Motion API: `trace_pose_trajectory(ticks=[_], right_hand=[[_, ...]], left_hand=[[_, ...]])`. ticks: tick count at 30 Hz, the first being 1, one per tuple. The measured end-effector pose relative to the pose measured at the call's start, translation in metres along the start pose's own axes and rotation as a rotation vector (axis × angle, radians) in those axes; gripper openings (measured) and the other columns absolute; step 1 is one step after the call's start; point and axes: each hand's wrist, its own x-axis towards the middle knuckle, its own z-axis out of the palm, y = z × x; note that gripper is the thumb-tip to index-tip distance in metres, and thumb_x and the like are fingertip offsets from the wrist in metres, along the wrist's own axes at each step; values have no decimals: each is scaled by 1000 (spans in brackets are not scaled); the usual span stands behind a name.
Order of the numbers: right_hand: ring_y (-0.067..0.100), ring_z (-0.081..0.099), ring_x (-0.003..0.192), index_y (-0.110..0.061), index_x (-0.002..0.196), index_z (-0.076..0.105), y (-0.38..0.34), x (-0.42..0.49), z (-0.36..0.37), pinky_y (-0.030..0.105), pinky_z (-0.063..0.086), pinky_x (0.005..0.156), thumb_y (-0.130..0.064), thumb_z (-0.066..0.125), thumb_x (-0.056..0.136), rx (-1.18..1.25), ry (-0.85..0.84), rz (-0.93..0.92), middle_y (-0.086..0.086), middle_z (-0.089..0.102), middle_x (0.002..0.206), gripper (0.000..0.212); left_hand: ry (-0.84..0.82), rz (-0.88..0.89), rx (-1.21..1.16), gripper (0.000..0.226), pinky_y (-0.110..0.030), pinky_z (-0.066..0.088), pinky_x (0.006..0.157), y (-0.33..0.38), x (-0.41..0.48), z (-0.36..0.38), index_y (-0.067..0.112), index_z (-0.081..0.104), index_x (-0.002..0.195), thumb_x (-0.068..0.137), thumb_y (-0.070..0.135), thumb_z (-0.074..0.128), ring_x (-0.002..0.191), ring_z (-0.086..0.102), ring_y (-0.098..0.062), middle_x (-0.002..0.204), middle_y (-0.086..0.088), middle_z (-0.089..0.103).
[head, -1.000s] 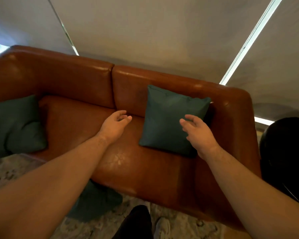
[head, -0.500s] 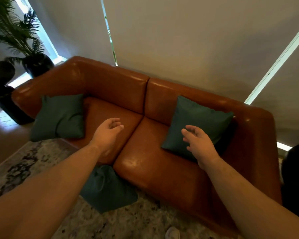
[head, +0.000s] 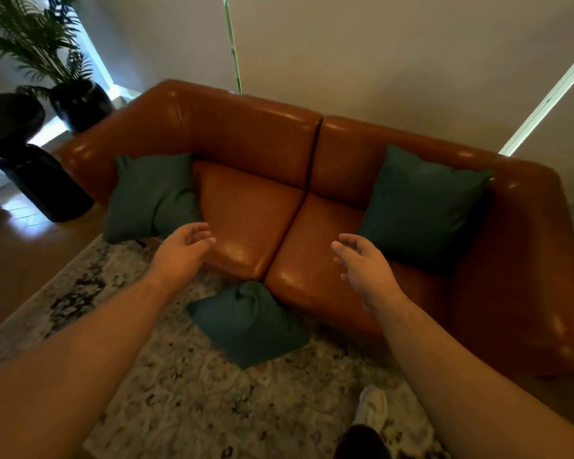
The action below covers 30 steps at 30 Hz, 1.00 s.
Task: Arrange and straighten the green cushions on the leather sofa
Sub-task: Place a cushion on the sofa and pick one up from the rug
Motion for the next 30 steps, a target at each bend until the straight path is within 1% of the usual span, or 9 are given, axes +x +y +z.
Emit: trace_pose_trajectory(ticks=[2,6,9,12,16,19,21,25,30], right_hand=[[14,60,126,-39,130,60,14,-15,23,40,51,106,-42,67,102,11,-9,39,-7,63,138,29],[13,60,126,-43,124,61,37,-26,55,36,48,100,-44,69,100,-2,-42,97,-9,64,134,26],[13,61,124,-41,126,61,44,-14,70,35,46,97,-47,71,98,-33,-79,109,-10,65,131,30],[14,61,122,-40,128,61,51,0,83,36,46,97,-49,71,98,-68,-110,122,-9,64,131,33],[11,61,118,-32,137,61,62,10,96,35,47,98,-47,70,99,-89,-108,145,-9,65,128,41],[3,61,110,-33,132,62,68,11,107,26,47,85,-41,70,101,-83,-96,187,-16,65,117,34],[-1,59,104,-35,131,61,72,13,116,20,44,77,-39,70,101,-83,-74,215,-22,62,109,31],[-4,58,99,-29,139,61,81,15,141,16,42,75,-39,71,101,-83,23,244,-24,61,105,41],[-4,57,97,-26,144,58,102,12,181,16,43,71,-37,70,102,-82,131,301,-22,62,107,44]], left_hand=[[10,-49,11,43,-42,51,107,-23,-8,-27,12,58,146,104,14,66,126,65,-25,135,-7,68],[43,-137,41,43,-50,50,113,-59,-8,-68,11,56,147,105,15,65,129,63,-28,139,-11,66],[78,-188,52,46,-53,49,115,-80,-4,-80,17,56,149,105,22,65,130,62,-29,141,-8,65],[86,-219,34,45,-49,50,112,-95,-1,-73,20,57,148,104,26,67,128,62,-26,140,-5,64],[24,-230,20,43,-43,51,107,-105,7,-59,21,57,146,104,24,67,125,64,-23,133,0,66],[-20,-223,25,44,-42,50,109,-111,19,-56,22,57,146,103,23,68,122,63,-18,124,7,67],[-55,-220,28,44,-43,49,111,-118,32,-57,23,58,146,103,22,68,122,63,-17,126,6,67],[-146,-211,27,42,-36,48,102,-143,69,-68,23,59,144,103,22,68,121,63,-15,131,5,68],[-266,-229,33,38,-45,49,114,-193,111,-88,23,61,139,103,18,69,127,64,-19,130,4,69]])
